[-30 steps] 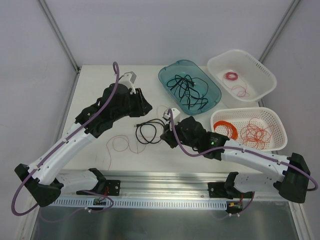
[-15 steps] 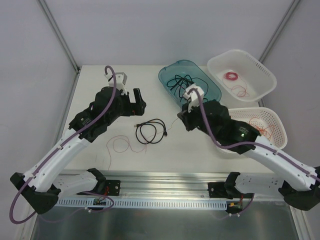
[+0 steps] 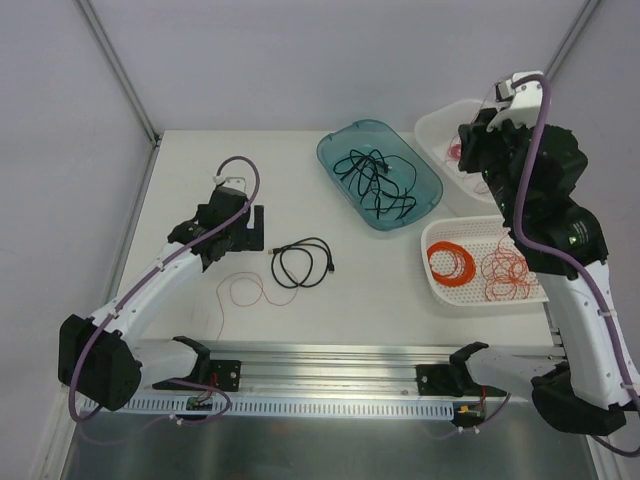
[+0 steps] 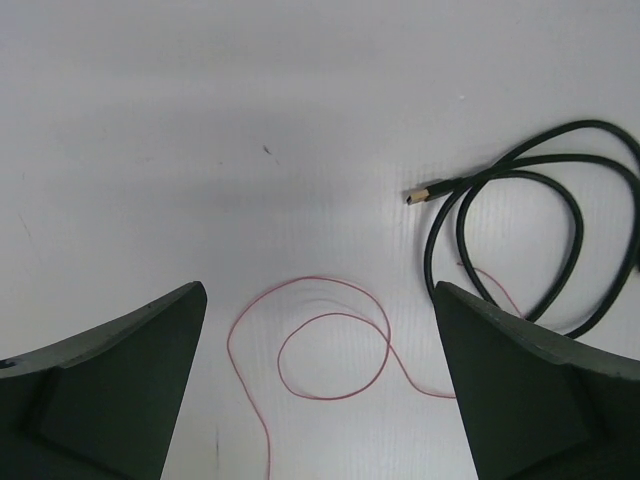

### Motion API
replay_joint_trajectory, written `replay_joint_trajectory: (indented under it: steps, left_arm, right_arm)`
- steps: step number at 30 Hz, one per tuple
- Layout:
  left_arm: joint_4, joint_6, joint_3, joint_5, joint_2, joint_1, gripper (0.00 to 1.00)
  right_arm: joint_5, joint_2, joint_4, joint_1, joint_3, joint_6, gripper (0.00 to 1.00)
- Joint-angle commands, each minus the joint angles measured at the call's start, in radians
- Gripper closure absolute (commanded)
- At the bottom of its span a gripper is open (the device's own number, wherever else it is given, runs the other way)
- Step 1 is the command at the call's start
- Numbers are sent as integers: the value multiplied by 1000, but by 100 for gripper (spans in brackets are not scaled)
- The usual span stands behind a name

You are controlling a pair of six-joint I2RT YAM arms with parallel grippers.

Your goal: Untangle the cables

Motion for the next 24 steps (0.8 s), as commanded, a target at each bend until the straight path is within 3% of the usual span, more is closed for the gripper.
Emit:
replay_joint_trajectory:
  steps: [1,8,24]
  left_arm:
    - [10,58,-10,-27,16,6,1]
    - [10,82,-26,-87,2,6,1]
    - [9,101,-27,-161,37,4,1]
  right_arm:
    - [-25,69,114,-108,53,-58,99]
    - [-112,246,267,-380,131,-59,99]
    - [-115,525,419,-613,1,60,99]
